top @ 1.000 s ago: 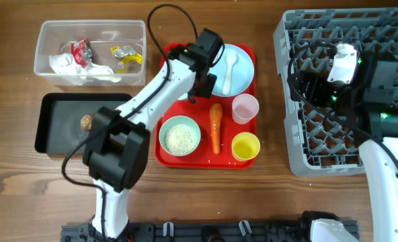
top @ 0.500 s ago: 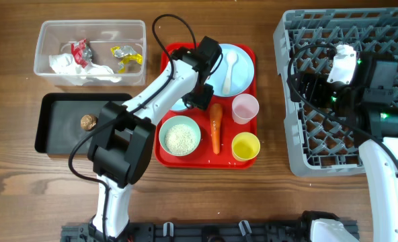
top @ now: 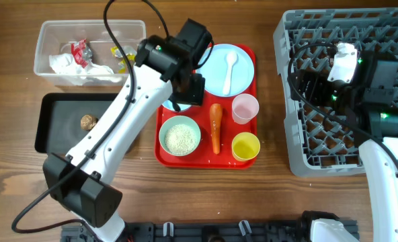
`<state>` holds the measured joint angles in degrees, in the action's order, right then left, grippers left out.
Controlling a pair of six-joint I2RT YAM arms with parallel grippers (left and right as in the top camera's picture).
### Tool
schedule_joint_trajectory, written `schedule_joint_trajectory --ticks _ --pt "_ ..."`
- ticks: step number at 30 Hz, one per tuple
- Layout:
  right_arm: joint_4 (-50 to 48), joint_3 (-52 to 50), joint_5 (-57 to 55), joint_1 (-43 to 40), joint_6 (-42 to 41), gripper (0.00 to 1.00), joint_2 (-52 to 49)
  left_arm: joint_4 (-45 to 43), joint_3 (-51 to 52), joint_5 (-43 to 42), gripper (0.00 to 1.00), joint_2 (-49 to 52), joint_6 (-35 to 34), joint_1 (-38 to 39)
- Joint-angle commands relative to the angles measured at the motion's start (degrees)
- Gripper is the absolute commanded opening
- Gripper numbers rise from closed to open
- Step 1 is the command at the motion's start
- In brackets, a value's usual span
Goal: Sort waste into correct bins and load items into the dishwasher rack
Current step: 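Return the blue bowl to the red tray with the left gripper, then grasp the green bowl of rice with the left gripper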
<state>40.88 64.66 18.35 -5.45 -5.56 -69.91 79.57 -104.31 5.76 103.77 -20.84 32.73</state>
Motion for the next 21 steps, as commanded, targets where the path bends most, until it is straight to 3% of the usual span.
schedule_joint_trajectory --ticks 1,7,12,14,21 --pt "-0.26 0.48 -0.31 -0.15 -1.07 1.0 -0.11 0.42 0.79 0.37 0.73 0.26 -4.09 3.02" --pt "0.31 0.48 -0.33 -0.15 -1.05 1.0 -0.11 -0.96 8.26 1.44 0.74 0.26 -8.13 5.31" --pt "0.52 0.48 -0.33 -0.15 -1.03 1.0 -0.11 -8.61 15.76 2.38 0.72 0.26 -8.15 7.32" --pt "0.81 0.48 -0.33 -0.15 -1.03 1.0 -0.11 -11.13 19.54 3.8 0.63 0.26 -8.24 7.93" --pt "1.18 0.48 -0.35 -0.15 -0.83 1.0 -0.11 -21.68 31.36 2.67 0.46 0.26 -9.6 8.33"
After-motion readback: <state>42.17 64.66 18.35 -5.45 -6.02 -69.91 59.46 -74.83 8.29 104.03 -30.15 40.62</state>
